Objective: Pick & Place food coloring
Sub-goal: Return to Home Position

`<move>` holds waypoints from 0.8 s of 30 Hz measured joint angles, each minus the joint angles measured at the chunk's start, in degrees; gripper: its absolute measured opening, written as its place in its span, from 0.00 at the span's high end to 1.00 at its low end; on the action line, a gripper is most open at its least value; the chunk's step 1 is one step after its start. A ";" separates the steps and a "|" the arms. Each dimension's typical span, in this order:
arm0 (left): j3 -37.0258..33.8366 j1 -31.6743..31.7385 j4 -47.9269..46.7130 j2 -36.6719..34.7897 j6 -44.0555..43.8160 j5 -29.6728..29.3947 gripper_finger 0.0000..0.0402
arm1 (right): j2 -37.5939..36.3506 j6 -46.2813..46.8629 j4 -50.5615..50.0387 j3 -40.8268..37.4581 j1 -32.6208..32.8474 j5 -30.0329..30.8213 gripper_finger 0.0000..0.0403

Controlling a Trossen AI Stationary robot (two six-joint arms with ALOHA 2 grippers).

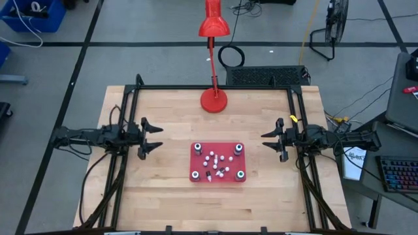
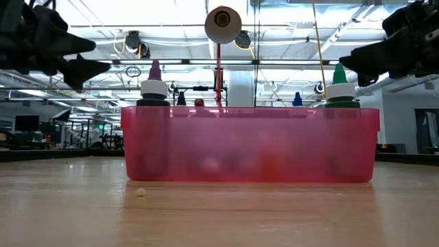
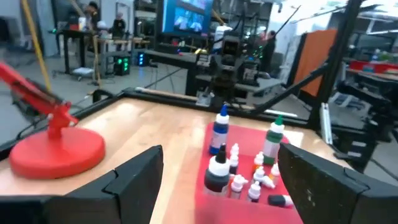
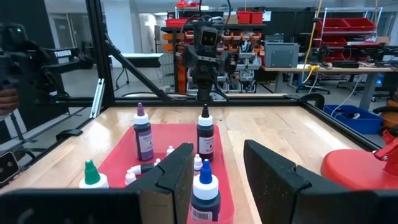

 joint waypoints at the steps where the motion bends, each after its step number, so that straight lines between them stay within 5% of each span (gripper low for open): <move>1: -0.05 0.08 0.58 0.61 0.22 0.61 0.22 | 0.00 -0.01 -0.06 0.02 0.00 0.00 0.68; 24: -0.14 0.08 2.07 5.55 3.92 1.39 0.22 | 0.61 -0.01 0.16 0.02 -0.02 -0.02 0.68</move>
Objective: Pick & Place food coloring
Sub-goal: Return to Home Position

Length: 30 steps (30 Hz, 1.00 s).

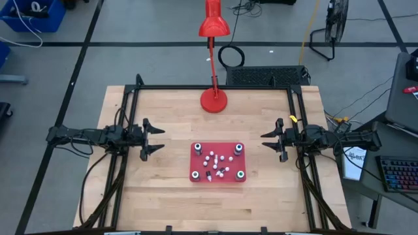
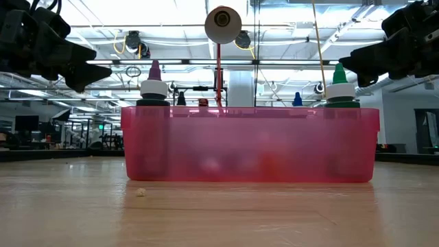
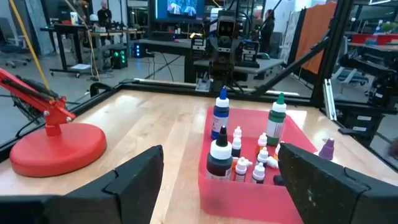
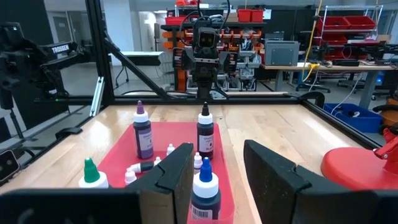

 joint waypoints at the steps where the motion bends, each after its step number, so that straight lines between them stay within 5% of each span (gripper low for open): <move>1: 0.00 0.00 -0.01 0.00 -0.03 0.00 0.21 | 0.00 0.00 0.02 -0.01 0.00 0.00 0.68; 30: 0.02 0.00 0.07 0.00 -0.03 0.07 0.19 | 0.00 0.00 0.00 0.00 0.02 0.00 0.68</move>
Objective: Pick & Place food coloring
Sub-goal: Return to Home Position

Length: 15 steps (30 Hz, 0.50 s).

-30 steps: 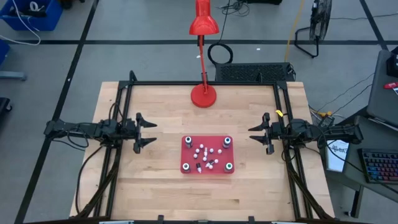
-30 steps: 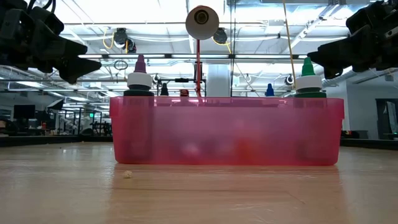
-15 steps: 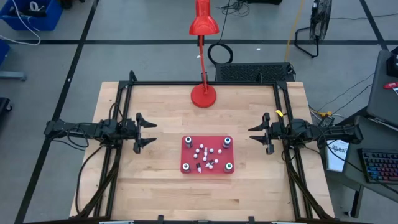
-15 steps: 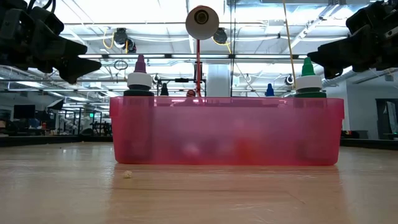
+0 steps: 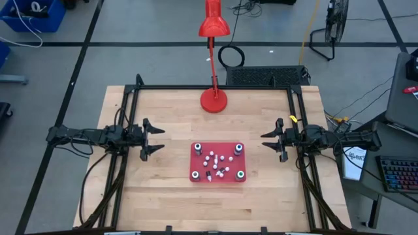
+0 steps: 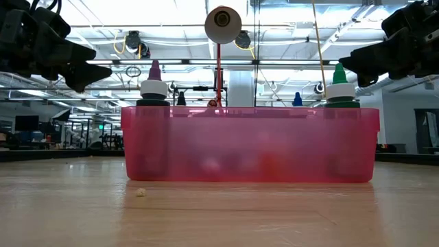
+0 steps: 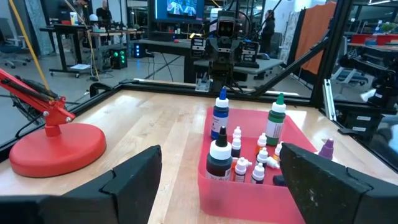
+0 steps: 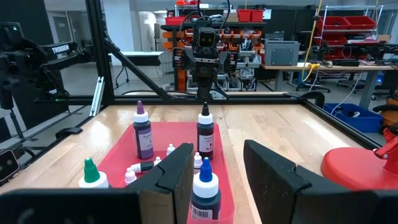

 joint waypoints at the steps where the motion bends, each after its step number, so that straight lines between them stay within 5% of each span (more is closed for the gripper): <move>1: 0.00 0.00 0.00 0.00 0.00 0.00 0.19 | 0.00 0.00 0.00 -0.01 -0.01 -0.01 0.68; 15: 0.00 0.00 0.00 0.01 0.01 0.00 0.20 | 0.00 0.00 0.00 -0.01 -0.01 0.00 0.68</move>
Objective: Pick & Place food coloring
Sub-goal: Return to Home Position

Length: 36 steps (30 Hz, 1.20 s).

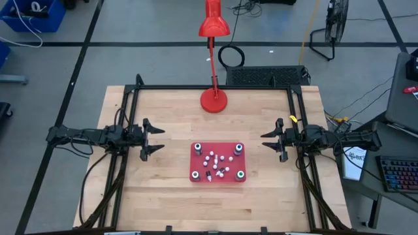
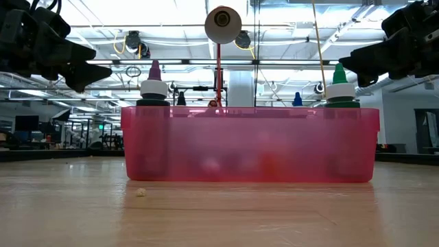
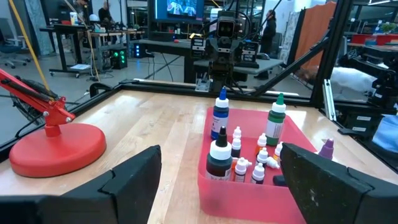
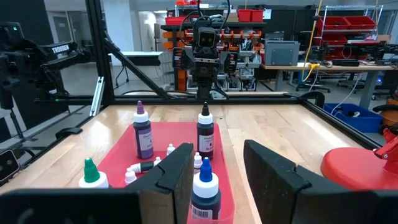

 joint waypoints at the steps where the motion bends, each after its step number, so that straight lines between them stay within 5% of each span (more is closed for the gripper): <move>1: 0.00 0.00 0.00 -0.01 -0.01 0.00 0.20 | 0.00 0.00 0.00 -0.01 0.00 -0.02 0.68; 36: 0.04 0.00 0.00 -0.01 -0.01 0.00 0.21 | 0.00 0.00 -0.02 0.01 -0.01 -0.02 0.68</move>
